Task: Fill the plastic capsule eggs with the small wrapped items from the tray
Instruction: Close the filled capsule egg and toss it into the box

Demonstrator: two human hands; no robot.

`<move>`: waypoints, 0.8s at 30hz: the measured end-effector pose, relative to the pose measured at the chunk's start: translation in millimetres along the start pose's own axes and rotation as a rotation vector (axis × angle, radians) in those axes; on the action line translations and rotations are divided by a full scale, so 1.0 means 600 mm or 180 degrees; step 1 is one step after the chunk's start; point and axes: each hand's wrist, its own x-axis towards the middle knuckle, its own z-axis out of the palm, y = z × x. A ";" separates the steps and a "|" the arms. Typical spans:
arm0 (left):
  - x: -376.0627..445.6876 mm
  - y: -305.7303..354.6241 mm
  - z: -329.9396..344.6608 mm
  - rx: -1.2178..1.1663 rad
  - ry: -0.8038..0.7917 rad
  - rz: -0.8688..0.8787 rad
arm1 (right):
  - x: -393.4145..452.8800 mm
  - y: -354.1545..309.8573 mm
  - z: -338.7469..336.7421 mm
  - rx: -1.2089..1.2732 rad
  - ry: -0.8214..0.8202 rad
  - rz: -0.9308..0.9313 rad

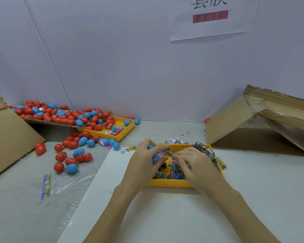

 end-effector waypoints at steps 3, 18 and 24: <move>-0.002 0.003 0.000 0.0322 0.0067 0.0215 | 0.001 -0.004 0.000 0.0040 0.0048 -0.0165; 0.000 0.005 -0.002 -0.0323 0.0407 0.0060 | 0.005 -0.020 -0.001 0.1273 0.0815 0.0780; 0.002 0.005 -0.001 -0.0669 0.0569 0.0133 | 0.005 -0.024 0.000 0.1710 0.0400 0.0856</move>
